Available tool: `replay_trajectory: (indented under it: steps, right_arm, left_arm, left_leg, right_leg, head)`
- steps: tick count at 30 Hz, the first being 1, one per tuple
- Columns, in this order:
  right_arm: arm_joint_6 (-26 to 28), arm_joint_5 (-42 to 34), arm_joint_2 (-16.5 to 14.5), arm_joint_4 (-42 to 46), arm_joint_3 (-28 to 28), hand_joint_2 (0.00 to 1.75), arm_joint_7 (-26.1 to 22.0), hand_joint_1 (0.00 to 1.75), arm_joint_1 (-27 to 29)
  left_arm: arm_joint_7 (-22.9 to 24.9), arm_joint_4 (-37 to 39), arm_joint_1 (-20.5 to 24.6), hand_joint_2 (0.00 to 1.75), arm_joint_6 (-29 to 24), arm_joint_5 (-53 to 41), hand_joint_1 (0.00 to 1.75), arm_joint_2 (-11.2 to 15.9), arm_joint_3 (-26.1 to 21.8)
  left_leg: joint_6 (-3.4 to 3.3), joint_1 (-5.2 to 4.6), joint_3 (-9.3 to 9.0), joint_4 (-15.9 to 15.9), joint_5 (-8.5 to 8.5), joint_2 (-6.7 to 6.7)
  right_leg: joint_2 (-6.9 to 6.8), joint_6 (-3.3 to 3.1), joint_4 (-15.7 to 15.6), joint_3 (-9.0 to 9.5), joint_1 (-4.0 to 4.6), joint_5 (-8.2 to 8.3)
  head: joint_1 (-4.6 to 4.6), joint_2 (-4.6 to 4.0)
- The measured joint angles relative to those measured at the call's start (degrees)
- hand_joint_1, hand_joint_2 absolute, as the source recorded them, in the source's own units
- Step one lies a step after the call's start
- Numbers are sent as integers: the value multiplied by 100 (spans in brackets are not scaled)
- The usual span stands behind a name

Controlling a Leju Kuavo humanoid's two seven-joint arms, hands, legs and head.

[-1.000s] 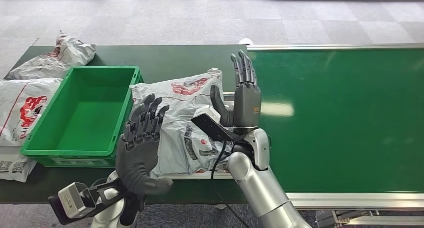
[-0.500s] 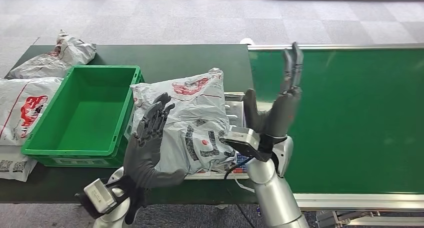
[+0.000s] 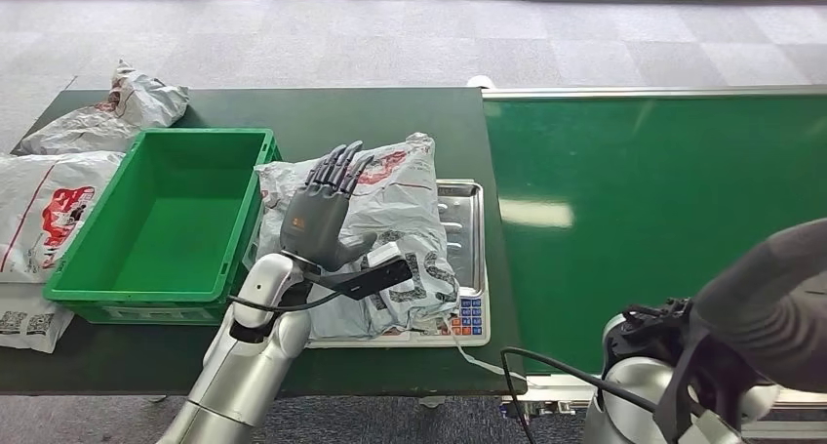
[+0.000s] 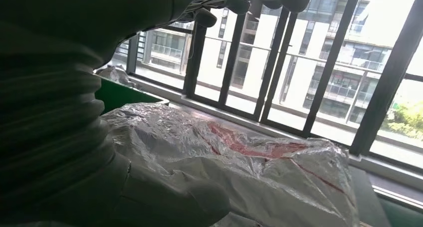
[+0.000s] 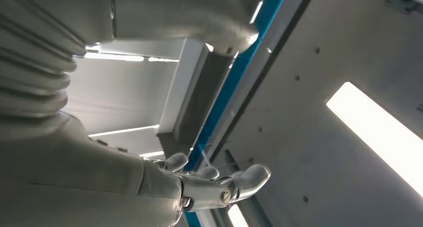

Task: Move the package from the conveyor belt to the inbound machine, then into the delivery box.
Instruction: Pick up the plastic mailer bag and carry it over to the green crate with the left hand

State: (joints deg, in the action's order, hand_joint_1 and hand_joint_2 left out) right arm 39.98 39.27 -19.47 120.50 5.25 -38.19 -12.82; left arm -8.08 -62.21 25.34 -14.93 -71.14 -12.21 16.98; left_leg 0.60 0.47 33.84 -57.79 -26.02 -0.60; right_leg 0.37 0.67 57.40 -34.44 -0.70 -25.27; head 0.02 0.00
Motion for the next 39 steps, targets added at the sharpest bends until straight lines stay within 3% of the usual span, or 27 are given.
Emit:
replay_trajectory:
  steps: [5, 9, 22, 28, 29, 30, 33, 34, 39]
  right_arm:
    - [-4, -242, 2, 4, 30, 175, -166, 0, -6]
    - [-5, -268, 2, -15, 30, 175, -179, 0, -7]
    - [-7, -268, 2, -29, 30, 175, -179, 0, -8]
    - [-7, -275, 2, -72, 30, 175, -179, 0, -14]
    - [-7, -275, 2, -86, 30, 175, -179, 0, -16]
    - [-7, -275, 2, -101, 30, 175, -179, 0, -17]
    - [-9, -287, 2, -156, 33, 175, -179, 0, -24]
    - [-9, -299, 2, -178, 37, 175, -179, 0, -27]
    - [-12, -332, 2, -259, 95, 175, -179, 0, -48]
  left_arm:
    - [387, 1406, 810, 175, -14, -652, 0, -20, 154]
    - [488, 2157, 1155, 175, 78, -883, 0, -20, 282]
    - [514, 2813, 1415, 175, 108, -936, 0, -22, 344]
    - [594, 3109, 1622, 175, 528, -1148, 1, -45, 465]
    - [569, 3174, 1662, 175, 625, -1167, 7, -55, 475]
    - [522, 3235, 1706, 175, 727, -1177, 27, -62, 481]
    - [173, 3416, 1858, 175, 1150, -1064, 148, -75, 485]
    - [-4, 3471, 1901, 175, 1314, -969, 172, -73, 485]
    - [-572, 3641, 1992, 175, 1816, -665, 175, -39, 483]
  left_leg:
    - [0, 0, 1, 0, 4, 0]
    - [0, 0, 2, 0, 4, 1]
    - [0, 1, 4, 0, 4, 1]
    - [0, 0, 3, 0, 4, 0]
    - [0, 0, 3, 0, 4, 0]
    - [0, 0, 2, 0, 4, 0]
    - [0, 1, -1, 1, 4, -5]
    - [0, 1, -2, 1, 4, -7]
    - [-4, 2, -4, 1, 7, -11]
  right_leg:
    - [1, -1, 2, 1, -1, 4]
    - [2, -1, 2, 0, -1, 5]
    - [1, -2, 2, -1, 0, 3]
    - [1, -1, 2, 2, 0, 4]
    - [0, -1, 2, 2, 0, 4]
    - [0, -1, 2, 3, 0, 4]
    - [-2, -1, 2, 11, 0, 3]
    - [-4, -1, 2, 14, 0, 3]
    - [-10, 0, 2, 18, -1, 2]
  head:
    - [1, 0]
    - [1, 0]
    - [1, 0]
    - [1, 0]
    - [1, 0]
    - [0, 0]
    - [-1, 0]
    - [0, 0]
    - [0, 0]
